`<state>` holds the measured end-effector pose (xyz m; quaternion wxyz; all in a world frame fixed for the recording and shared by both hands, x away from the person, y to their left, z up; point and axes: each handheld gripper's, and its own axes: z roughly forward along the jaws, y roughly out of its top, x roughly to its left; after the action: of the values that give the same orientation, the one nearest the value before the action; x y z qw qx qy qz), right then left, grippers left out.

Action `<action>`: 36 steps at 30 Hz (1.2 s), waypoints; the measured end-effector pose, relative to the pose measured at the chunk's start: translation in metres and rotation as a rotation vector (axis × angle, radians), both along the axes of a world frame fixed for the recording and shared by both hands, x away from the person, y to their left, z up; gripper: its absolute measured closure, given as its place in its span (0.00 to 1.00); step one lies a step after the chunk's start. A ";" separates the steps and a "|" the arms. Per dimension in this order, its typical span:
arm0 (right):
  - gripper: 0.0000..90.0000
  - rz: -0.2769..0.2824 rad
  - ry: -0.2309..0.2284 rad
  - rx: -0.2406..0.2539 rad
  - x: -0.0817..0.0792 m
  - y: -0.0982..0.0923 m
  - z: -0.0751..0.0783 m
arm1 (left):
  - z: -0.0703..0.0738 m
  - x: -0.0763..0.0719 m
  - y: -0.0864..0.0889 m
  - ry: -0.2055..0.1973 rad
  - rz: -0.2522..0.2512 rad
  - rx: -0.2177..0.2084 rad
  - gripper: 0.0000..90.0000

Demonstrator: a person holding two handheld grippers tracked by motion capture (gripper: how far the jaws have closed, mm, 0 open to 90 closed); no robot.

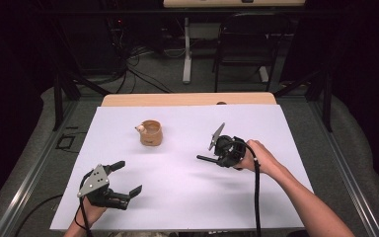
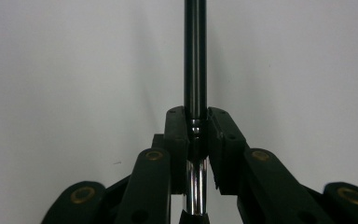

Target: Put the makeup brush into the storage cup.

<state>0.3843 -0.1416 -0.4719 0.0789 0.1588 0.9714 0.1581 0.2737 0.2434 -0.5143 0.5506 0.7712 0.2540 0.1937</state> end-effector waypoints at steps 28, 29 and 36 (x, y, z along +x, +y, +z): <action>0.87 0.129 -0.009 -0.045 -0.005 0.013 0.004 | 0.040 0.035 -0.031 0.135 -0.162 0.369 0.02; 0.87 0.132 -0.006 -0.048 -0.005 0.014 0.004 | 0.041 0.038 -0.034 0.142 -0.168 0.392 0.02; 0.87 0.165 -0.015 -0.053 -0.008 0.021 0.004 | 0.041 0.051 -0.051 0.176 -0.220 0.460 0.08</action>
<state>0.3762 -0.1209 -0.4677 0.0768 0.0747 0.9844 0.1394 0.3252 0.1924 -0.4729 0.3546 0.9129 0.1648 0.1172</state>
